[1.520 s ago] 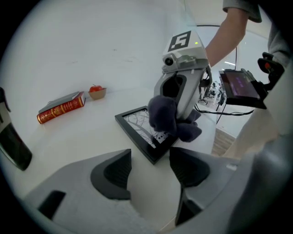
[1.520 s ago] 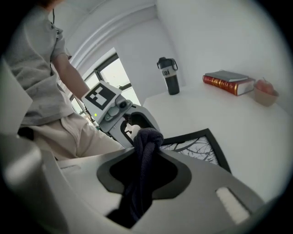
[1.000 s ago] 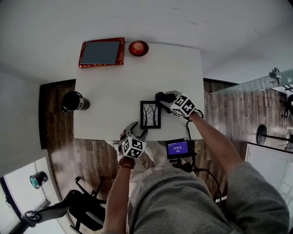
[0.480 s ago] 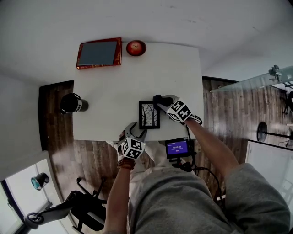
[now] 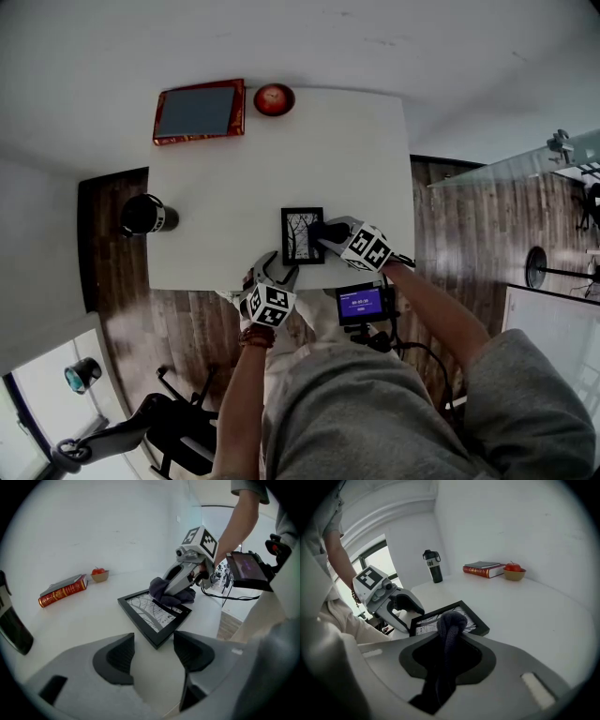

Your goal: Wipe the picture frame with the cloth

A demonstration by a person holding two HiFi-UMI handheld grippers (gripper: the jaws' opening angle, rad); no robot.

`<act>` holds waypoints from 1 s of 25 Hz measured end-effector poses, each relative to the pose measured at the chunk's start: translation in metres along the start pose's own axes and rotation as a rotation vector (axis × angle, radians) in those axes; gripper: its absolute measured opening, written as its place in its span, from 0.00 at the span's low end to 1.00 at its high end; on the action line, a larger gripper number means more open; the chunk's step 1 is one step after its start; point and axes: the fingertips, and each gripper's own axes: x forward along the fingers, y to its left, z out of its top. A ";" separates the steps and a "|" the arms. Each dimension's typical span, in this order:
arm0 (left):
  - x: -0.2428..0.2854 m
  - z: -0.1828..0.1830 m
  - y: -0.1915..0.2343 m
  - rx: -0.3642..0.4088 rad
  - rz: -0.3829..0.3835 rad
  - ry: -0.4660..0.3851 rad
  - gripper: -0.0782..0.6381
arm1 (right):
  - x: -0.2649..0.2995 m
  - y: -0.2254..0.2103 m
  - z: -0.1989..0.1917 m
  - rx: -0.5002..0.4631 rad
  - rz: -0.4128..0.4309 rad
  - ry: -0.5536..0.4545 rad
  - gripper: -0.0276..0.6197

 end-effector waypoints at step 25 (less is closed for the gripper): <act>-0.008 -0.001 -0.006 -0.008 -0.022 0.050 0.49 | -0.015 0.071 0.002 -0.045 0.296 -0.009 0.20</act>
